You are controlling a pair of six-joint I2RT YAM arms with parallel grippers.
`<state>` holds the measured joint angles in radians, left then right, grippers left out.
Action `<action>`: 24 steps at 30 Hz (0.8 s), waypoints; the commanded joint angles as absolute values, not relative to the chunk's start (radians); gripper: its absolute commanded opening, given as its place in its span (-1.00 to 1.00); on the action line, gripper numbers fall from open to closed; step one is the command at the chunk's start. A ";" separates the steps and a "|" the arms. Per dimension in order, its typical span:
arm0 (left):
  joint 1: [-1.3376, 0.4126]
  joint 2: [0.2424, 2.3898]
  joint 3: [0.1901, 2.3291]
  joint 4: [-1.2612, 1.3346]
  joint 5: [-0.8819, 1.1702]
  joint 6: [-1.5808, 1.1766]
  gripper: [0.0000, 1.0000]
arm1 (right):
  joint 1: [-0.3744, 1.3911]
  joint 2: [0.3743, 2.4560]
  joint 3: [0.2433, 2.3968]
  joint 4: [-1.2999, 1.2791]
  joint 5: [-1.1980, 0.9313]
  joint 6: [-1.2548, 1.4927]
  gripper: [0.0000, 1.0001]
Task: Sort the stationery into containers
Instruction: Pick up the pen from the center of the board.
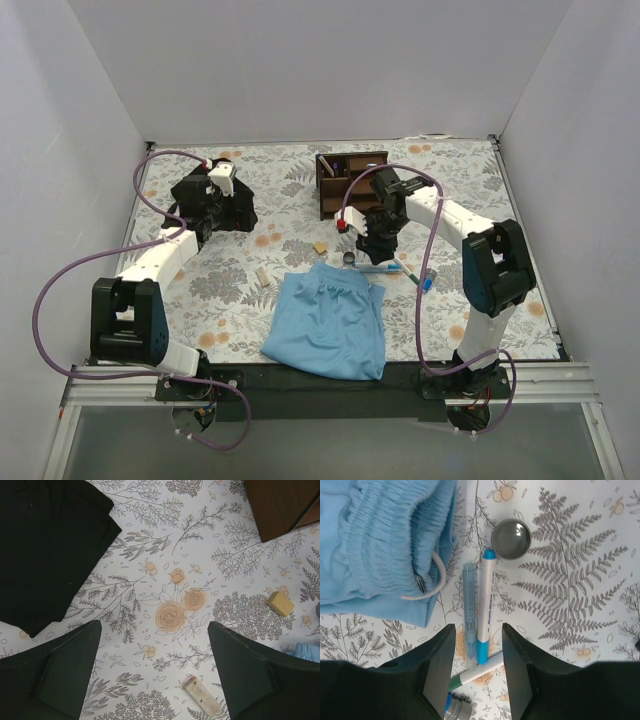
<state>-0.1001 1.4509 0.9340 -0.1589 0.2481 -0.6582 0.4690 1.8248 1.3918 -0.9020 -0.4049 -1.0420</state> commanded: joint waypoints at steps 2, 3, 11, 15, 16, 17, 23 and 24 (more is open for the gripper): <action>-0.097 1.405 0.931 -0.150 0.242 -0.678 0.78 | 0.503 1.880 1.402 -0.891 -0.356 -1.086 -0.02; -0.097 1.405 0.933 -0.152 0.241 -0.683 0.78 | 0.505 1.888 1.401 -0.885 -0.348 -1.088 -0.02; -0.097 1.416 0.943 -0.183 0.230 -0.677 0.78 | 0.509 1.936 1.387 -0.795 -0.287 -1.091 -0.07; -0.097 1.428 0.953 -0.190 0.233 -0.675 0.78 | 0.511 1.967 1.417 -0.785 -0.291 -1.077 -0.09; -0.097 1.431 0.954 -0.193 0.233 -0.675 0.78 | 0.512 1.976 1.420 -0.784 -0.291 -1.077 -0.09; -0.097 1.434 0.957 -0.196 0.233 -0.673 0.78 | 0.514 1.977 1.422 -0.782 -0.291 -1.077 -0.09; -0.097 1.453 0.966 -0.196 0.232 -0.670 0.78 | 0.535 1.968 1.394 -0.770 -0.299 -1.072 -0.12; -0.097 1.454 0.968 -0.196 0.232 -0.670 0.78 | 0.541 1.965 1.388 -0.766 -0.302 -1.068 -0.14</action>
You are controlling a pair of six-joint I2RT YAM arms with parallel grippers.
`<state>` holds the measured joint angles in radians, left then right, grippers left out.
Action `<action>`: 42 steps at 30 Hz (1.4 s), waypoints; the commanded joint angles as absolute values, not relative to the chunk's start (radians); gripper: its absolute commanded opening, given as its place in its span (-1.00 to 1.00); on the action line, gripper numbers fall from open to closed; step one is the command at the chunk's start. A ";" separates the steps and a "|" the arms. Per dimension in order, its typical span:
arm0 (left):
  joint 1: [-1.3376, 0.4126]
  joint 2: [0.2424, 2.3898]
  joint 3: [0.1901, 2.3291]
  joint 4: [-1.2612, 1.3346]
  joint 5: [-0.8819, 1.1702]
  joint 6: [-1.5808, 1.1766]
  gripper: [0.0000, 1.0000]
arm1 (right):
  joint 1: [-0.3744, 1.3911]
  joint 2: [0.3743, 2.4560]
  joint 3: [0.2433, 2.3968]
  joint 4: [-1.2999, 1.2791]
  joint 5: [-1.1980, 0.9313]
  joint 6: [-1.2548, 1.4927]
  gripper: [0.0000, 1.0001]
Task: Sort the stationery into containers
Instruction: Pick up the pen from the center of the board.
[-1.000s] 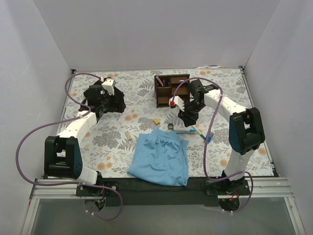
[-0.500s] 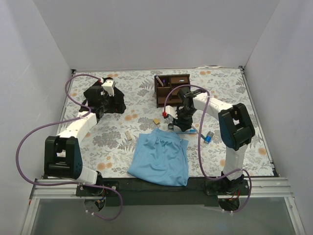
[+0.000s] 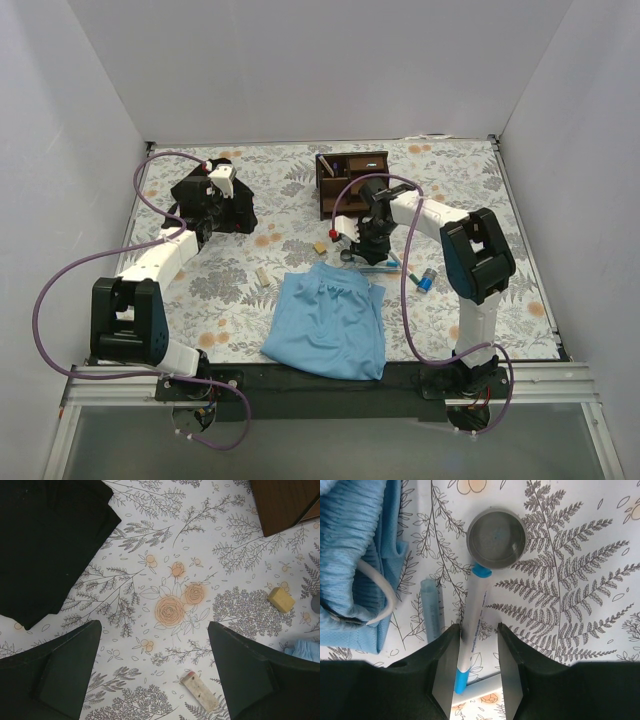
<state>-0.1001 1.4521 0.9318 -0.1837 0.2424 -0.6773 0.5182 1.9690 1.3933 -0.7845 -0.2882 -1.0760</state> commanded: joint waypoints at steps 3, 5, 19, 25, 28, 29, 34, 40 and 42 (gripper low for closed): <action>-0.097 1.457 0.966 -0.196 0.238 -0.676 0.78 | 0.558 1.963 1.376 -0.739 -0.298 -1.035 -0.15; -0.097 1.457 0.968 -0.196 0.242 -0.680 0.78 | 0.566 1.970 1.376 -0.726 -0.295 -1.014 -0.16; -0.097 1.457 0.968 -0.178 0.253 -0.672 0.78 | 0.594 1.835 1.327 -0.687 -0.150 -0.925 -0.97; -0.097 1.492 0.983 -0.164 0.265 -0.678 0.77 | 0.548 1.804 1.657 -0.820 -0.186 -0.901 -0.97; -0.097 1.502 1.002 -0.163 0.279 -0.681 0.77 | 0.517 1.841 1.812 -0.819 -0.254 -0.849 -0.97; -0.097 1.508 1.006 -0.161 0.281 -0.680 0.77 | 0.499 1.859 1.865 -0.819 -0.277 -0.821 -0.97; -0.097 1.528 1.043 -0.184 0.273 -0.660 0.76 | 0.391 2.015 2.152 -0.754 -0.588 -0.497 -0.97; -0.097 1.555 1.078 -0.229 0.273 -0.666 0.76 | 0.333 2.109 2.164 -0.387 -0.803 -0.166 -0.97; -0.097 1.568 1.092 -0.250 0.275 -0.666 0.75 | 0.333 2.124 2.134 -0.223 -0.822 -0.089 -0.97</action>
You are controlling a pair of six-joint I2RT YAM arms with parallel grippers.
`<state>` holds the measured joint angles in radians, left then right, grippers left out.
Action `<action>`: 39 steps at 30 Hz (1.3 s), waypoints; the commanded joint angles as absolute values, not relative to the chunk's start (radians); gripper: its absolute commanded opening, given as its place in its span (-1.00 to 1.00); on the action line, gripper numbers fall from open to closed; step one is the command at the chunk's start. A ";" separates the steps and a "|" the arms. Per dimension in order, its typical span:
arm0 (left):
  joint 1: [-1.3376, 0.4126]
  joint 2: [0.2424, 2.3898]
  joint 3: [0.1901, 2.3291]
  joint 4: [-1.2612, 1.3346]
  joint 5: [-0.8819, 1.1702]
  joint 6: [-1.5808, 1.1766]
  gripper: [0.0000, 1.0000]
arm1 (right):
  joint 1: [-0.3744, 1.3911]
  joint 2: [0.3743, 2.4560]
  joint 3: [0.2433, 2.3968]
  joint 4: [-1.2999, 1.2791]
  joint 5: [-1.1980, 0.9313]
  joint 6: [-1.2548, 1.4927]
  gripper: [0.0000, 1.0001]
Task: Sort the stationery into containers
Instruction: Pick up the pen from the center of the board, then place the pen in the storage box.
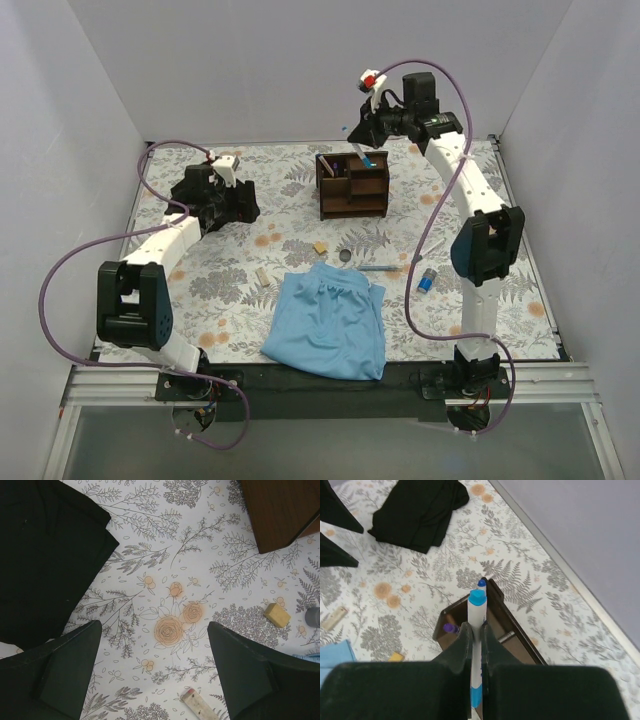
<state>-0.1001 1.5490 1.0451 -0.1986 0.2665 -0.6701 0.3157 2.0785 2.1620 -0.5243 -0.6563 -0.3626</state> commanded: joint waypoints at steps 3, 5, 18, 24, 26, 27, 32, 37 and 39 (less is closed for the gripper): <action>-0.097 1.586 1.121 -0.284 0.268 -0.649 0.75 | 0.334 2.131 2.074 -0.076 -0.825 -0.006 -0.97; -0.097 1.608 1.140 -0.304 0.255 -0.629 0.75 | 0.334 2.138 2.063 0.027 -0.822 0.029 -0.97; -0.098 1.692 1.226 -0.367 0.233 -0.588 0.75 | 0.337 2.214 2.014 0.198 -0.784 0.061 -0.97; -0.098 1.694 1.249 -0.379 0.186 -0.543 0.75 | 0.344 2.249 2.011 0.230 -0.741 0.034 -0.97; -0.098 1.695 1.249 -0.382 0.187 -0.541 0.75 | 0.348 2.244 2.000 0.236 -0.736 0.023 -0.97; -0.098 1.695 1.249 -0.382 0.189 -0.541 0.75 | 0.348 2.243 1.984 0.238 -0.726 0.017 -0.97; -0.098 1.700 1.252 -0.379 0.199 -0.557 0.75 | 0.353 2.223 1.945 0.244 -0.703 -0.026 -0.55; -0.098 1.692 1.236 -0.370 0.198 -0.563 0.75 | 0.354 2.191 1.905 0.244 -0.687 -0.049 -0.10; -0.098 1.687 1.230 -0.357 0.199 -0.572 0.75 | 0.354 2.168 1.891 0.242 -0.678 -0.054 -0.04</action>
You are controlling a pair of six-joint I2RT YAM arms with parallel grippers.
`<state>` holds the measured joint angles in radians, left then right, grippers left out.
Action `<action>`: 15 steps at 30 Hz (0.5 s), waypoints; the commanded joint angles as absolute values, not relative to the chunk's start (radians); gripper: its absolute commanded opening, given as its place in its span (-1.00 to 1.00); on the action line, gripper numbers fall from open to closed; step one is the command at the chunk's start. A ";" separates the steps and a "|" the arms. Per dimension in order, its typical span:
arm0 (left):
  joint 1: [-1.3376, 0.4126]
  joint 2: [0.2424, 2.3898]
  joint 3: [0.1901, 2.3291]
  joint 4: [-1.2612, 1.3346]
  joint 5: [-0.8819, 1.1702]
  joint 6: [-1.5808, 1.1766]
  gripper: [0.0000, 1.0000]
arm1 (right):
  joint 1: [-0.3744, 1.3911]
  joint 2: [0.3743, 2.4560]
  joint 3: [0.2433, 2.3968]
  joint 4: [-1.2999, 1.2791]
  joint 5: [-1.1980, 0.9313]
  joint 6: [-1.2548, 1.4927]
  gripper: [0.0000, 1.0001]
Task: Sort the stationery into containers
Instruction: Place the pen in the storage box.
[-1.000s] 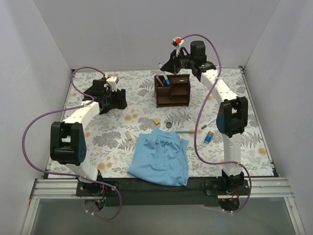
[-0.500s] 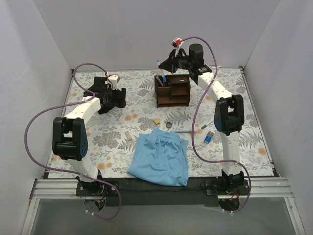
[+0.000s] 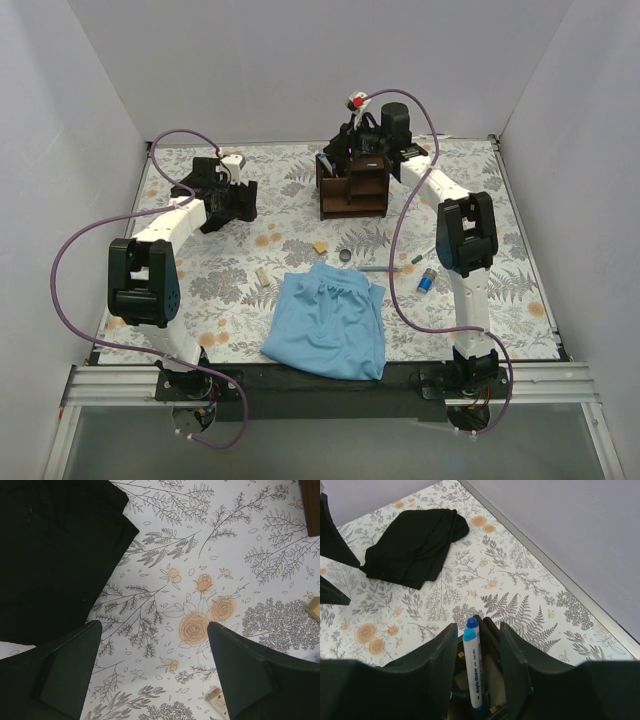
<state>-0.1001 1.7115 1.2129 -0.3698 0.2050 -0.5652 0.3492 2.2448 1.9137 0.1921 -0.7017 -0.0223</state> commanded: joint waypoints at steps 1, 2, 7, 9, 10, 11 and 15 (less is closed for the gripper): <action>-0.098 1.687 1.227 -0.353 0.201 -0.575 0.75 | 0.353 2.157 1.875 0.239 -0.672 -0.054 0.01; -0.098 1.686 1.226 -0.341 0.202 -0.578 0.75 | 0.353 2.129 1.868 0.224 -0.664 -0.055 0.02; -0.098 1.652 1.200 -0.284 0.209 -0.595 0.75 | 0.298 1.993 1.821 0.102 -0.621 -0.087 0.02; -0.098 1.637 1.180 -0.259 0.219 -0.600 0.75 | 0.269 1.909 1.780 -0.027 -0.609 -0.154 0.04; -0.098 1.615 1.169 -0.252 0.238 -0.603 0.75 | 0.234 1.879 1.760 -0.066 -0.594 -0.167 0.13; -0.098 1.603 1.149 -0.238 0.247 -0.603 0.75 | 0.215 1.824 1.732 -0.110 -0.572 -0.167 0.18; -0.098 1.526 1.068 -0.183 0.305 -0.594 0.75 | 0.089 1.741 1.613 -0.319 -0.515 -0.086 0.18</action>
